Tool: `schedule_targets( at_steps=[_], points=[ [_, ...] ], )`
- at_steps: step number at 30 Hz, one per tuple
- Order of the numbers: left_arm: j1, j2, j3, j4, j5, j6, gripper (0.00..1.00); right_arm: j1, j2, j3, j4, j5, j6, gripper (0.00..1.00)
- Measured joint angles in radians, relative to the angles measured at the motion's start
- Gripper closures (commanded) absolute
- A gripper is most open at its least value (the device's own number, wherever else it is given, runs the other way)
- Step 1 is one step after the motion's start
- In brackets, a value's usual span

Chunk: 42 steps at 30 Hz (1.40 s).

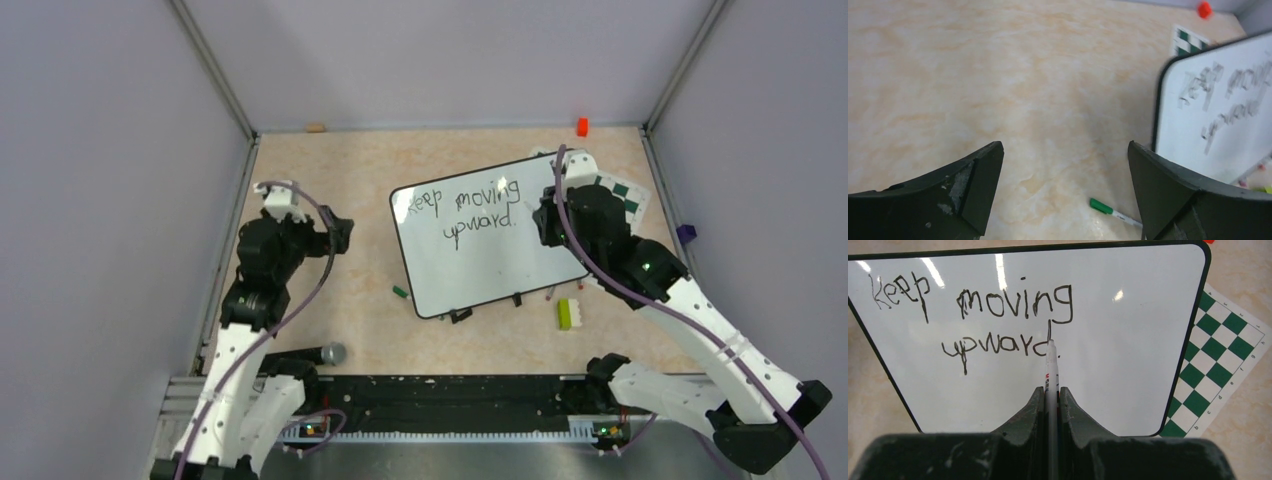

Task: Write a sentence on the whiteboard
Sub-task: Write a sentence on the whiteboard, then close the whiteboard marker at the center of the board.

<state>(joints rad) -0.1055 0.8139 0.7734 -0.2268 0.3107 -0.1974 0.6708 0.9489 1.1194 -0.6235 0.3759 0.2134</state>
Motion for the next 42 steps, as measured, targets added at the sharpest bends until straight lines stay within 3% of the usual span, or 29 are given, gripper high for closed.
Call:
schedule_targets(
  at_steps=[4,6,8,16,18,20,23,32,38,42],
  points=[
    [0.008,-0.234,-0.16,-0.018,-0.308,-0.137,0.01,0.0,-0.009,0.0,0.01,-0.014,0.0,1.0],
    [0.013,-0.315,-0.218,-0.043,-0.385,-0.205,0.01,0.0,-0.01,0.0,0.01,-0.024,0.0,1.0],
    [0.013,-0.303,-0.217,-0.084,-0.406,-0.273,0.01,0.0,-0.013,0.0,0.01,-0.033,0.0,1.0],
    [0.013,0.067,-0.062,-0.273,-0.253,-0.558,0.05,0.0,-0.039,-0.001,0.01,-0.045,0.015,1.0],
    [0.013,0.127,-0.054,-0.293,-0.194,-0.624,0.12,0.0,-0.053,-0.01,0.014,-0.046,0.019,1.0],
    [0.013,0.171,-0.071,-0.281,-0.113,-0.713,0.27,0.0,-0.066,-0.024,0.014,-0.047,0.025,1.0],
    [0.01,0.2,-0.148,-0.227,-0.011,-0.867,0.34,0.0,-0.073,-0.041,0.016,-0.049,0.033,1.0],
    [-0.02,0.305,-0.215,-0.207,0.053,-1.119,0.29,0.0,-0.085,-0.073,0.022,-0.049,0.046,1.0],
    [-0.069,0.382,-0.178,-0.213,0.033,-1.13,0.28,0.0,-0.09,-0.074,0.021,-0.04,0.052,1.0],
    [-0.081,0.355,-0.153,-0.224,-0.017,-1.057,0.24,0.0,-0.09,-0.074,0.0,-0.027,0.059,1.0]
  ],
)
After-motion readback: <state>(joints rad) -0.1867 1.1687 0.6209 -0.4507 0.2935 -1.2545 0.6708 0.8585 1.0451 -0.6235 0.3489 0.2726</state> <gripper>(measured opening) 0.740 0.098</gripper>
